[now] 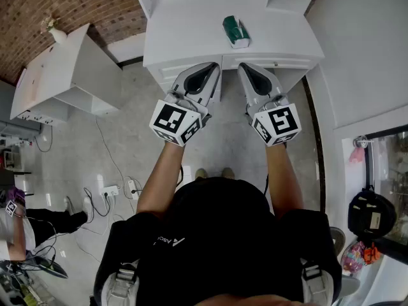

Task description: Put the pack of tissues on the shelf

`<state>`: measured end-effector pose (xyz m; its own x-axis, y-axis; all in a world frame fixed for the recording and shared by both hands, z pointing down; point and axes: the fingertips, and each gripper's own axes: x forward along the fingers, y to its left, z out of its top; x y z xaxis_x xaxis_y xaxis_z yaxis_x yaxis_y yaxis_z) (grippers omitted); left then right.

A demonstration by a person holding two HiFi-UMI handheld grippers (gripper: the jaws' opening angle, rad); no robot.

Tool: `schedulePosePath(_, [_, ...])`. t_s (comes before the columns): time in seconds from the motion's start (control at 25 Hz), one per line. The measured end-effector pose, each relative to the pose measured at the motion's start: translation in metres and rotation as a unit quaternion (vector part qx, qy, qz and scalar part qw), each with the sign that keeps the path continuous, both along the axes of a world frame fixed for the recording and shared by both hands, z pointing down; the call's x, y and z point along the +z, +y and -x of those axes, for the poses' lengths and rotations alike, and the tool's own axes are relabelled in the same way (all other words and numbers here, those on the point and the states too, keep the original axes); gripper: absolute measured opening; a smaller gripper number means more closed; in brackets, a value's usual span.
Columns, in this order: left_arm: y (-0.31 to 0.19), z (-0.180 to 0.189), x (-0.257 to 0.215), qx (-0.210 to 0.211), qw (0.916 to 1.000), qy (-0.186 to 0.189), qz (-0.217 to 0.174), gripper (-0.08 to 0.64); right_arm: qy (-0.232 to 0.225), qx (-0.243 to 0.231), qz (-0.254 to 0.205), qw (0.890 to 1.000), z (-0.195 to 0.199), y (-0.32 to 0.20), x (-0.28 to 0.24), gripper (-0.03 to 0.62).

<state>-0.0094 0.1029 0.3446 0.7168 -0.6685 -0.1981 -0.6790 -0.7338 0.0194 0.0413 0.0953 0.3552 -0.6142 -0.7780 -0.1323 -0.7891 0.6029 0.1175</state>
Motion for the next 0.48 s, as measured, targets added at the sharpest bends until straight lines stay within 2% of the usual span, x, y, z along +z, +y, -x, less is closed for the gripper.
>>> schedulePosePath(0.48, [-0.01, -0.017, 0.003, -0.016, 0.9998, 0.009, 0.004, 0.002, 0.002, -0.008, -0.005, 1.0, -0.017, -0.009, 0.0, 0.002])
